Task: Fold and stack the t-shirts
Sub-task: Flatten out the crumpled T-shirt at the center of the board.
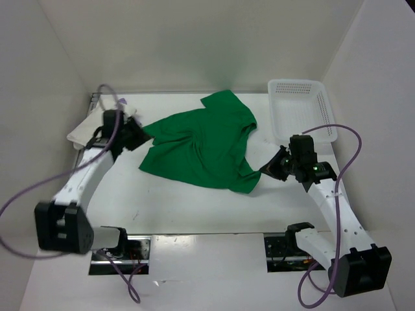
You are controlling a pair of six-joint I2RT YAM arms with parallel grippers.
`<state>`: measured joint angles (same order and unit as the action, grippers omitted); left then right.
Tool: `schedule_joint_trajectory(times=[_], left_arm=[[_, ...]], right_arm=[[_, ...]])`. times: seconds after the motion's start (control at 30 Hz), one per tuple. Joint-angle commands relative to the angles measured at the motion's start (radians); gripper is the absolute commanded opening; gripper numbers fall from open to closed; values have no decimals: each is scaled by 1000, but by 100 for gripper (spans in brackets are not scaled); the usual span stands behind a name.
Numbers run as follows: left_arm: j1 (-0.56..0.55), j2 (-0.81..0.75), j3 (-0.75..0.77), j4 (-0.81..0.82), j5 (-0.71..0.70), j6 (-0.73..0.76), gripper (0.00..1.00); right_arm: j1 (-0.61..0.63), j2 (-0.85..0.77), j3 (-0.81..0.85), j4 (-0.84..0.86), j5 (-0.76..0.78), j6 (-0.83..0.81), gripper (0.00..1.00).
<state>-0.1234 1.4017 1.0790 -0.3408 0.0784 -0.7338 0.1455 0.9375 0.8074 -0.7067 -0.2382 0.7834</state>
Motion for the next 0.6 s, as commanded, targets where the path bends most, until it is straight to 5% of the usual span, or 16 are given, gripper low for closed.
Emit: schedule_joint_trajectory(times=[0.0, 0.03, 0.07, 0.13, 0.2, 0.3, 0.57], left_arm=[[120, -215, -170, -76, -14, 5, 39], [157, -254, -209, -89, -2, 5, 17], [224, -306, -278, -89, 27, -10, 10], [278, -332, -341, -64, 59, -48, 10], [292, -311, -399, -23, 95, -73, 38], [301, -235, -441, 72, 95, -122, 56], [301, -63, -468, 246, 141, -182, 73]], right_arm=[[2, 17, -4, 67, -39, -21, 0], [2, 17, 7, 67, -39, -32, 0], [11, 17, 7, 67, -39, -45, 0], [11, 27, 16, 67, -39, -68, 0], [11, 37, 16, 67, -39, -81, 0], [11, 37, 16, 67, -52, -81, 0], [11, 9, -2, 67, -61, -81, 0]])
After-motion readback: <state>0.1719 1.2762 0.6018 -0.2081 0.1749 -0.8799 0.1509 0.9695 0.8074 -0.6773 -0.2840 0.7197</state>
